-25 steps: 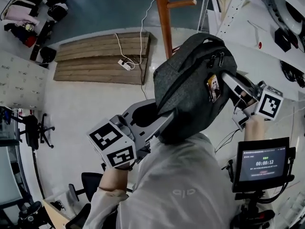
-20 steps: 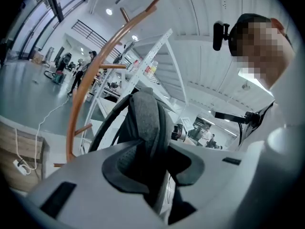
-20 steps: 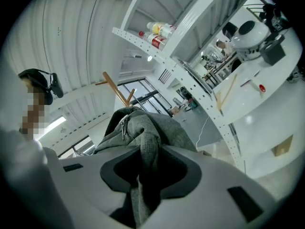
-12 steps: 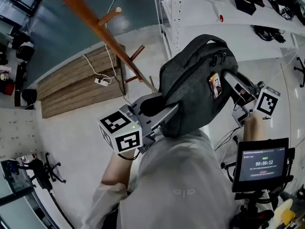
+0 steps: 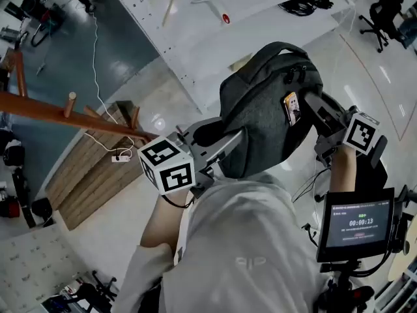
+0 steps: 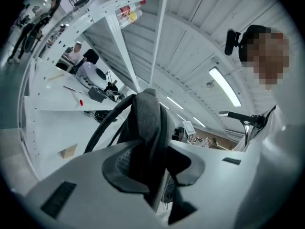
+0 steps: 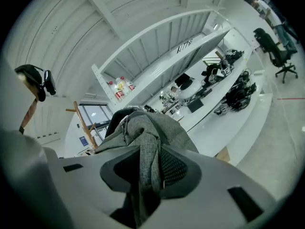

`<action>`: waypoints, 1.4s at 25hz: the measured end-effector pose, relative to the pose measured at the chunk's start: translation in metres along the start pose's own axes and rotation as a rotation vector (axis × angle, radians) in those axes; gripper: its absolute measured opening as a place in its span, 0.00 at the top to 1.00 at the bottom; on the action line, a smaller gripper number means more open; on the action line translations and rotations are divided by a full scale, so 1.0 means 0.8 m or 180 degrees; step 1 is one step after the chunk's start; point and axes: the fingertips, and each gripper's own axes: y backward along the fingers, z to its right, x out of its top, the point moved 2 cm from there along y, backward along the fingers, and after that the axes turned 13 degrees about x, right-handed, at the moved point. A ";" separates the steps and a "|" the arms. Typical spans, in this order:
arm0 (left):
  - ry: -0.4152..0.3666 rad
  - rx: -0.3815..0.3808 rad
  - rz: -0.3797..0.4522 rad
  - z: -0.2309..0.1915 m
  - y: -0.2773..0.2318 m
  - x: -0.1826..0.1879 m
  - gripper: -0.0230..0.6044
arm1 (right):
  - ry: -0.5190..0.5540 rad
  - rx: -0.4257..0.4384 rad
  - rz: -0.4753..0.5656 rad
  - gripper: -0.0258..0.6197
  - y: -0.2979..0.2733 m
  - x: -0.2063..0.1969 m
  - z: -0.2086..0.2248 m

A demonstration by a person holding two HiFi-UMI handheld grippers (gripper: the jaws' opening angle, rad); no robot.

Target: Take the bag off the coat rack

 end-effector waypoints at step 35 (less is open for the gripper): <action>-0.0191 -0.0771 -0.0448 0.024 -0.103 0.015 0.78 | 0.0034 -0.0620 0.0651 0.79 0.108 0.019 0.029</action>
